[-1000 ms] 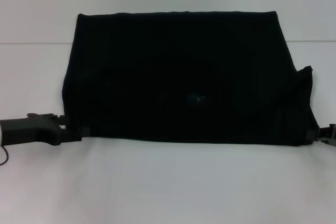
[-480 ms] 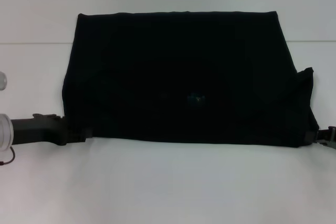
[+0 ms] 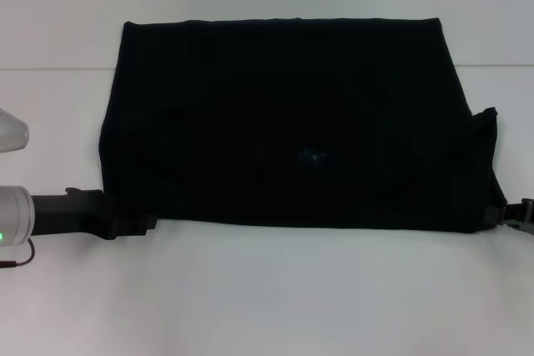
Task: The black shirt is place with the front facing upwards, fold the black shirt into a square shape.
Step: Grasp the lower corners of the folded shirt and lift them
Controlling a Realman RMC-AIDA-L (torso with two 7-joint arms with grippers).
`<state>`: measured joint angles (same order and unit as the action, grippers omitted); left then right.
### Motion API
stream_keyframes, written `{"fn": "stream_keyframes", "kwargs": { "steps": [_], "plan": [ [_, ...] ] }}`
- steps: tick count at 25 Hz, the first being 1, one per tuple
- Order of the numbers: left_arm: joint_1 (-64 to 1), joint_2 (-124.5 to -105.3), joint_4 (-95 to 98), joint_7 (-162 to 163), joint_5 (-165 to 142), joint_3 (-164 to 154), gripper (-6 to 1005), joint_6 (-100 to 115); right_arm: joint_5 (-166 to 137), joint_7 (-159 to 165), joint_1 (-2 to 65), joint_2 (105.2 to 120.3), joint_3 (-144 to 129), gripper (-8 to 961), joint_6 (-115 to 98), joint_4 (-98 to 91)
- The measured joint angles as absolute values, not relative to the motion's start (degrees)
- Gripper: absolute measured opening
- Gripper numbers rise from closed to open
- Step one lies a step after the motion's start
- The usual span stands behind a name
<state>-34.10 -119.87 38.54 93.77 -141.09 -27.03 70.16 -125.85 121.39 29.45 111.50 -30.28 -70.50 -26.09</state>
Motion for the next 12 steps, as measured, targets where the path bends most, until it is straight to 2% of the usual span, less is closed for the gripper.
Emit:
{"fn": "stream_keyframes", "kwargs": {
  "steps": [9, 12],
  "plan": [
    [-34.36, -119.8, 38.28, 94.08, -140.73, -26.61, 740, 68.97, -125.86, 120.42, 29.36, 111.79, -29.79, 0, -70.55, -26.02],
    [-34.2, -119.8, 38.3, 94.1, -140.69, -26.51, 650, 68.92, -125.86, 120.36, 29.35, 111.81, -29.79, 0, -70.73, -26.01]
  ]
}}
